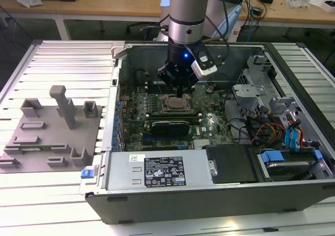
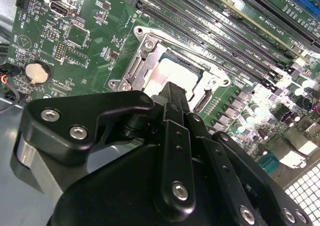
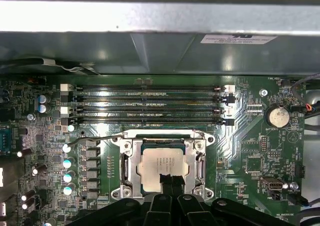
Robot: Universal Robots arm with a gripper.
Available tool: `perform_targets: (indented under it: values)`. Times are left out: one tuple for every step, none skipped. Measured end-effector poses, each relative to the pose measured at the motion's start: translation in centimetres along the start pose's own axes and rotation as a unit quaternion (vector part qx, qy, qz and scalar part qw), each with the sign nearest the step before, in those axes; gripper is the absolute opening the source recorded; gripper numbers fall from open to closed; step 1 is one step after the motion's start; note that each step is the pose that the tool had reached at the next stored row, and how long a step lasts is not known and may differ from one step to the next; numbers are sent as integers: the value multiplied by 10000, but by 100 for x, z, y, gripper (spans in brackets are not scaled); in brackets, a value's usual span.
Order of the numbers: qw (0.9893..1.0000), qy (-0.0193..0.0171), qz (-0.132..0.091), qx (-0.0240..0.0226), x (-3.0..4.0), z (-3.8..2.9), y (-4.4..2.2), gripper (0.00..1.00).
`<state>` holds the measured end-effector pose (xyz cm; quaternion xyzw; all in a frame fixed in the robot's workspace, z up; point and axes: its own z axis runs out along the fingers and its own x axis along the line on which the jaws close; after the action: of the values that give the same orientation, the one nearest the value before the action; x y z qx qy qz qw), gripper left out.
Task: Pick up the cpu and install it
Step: 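Install the first cpu locking lever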
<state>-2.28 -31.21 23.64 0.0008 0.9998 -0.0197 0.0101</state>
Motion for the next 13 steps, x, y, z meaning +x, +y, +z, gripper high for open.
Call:
perform_targets:
  values:
    - [10000, 0, 0, 0, 0, -1, 0, 11]
    - [10000, 1, 0, 2, 0, -7, -1, 11]
    - [10000, 0, 0, 0, 0, -21, -1, 11]
    - [10000, 0, 0, 0, -1, -38, -2, 11]
    - [10000, 0, 0, 0, -2, -85, -4, 11]
    - [10000, 0, 0, 0, -2, -102, -4, 11]
    - [10000, 0, 0, 0, -2, -117, -5, 11]
    - [10000, -1, 0, 0, -3, -139, -5, 11]
    - [10000, -1, 0, 0, -3, -154, -6, 11]
    - [10000, -1, 0, -1, -3, -155, -6, 11]
    - [10000, -1, 0, -1, -3, -155, -6, 11]
    - [10000, -1, 0, -1, -3, -155, -6, 11]
    - [10000, -1, 0, 0, -3, -156, -6, 11]
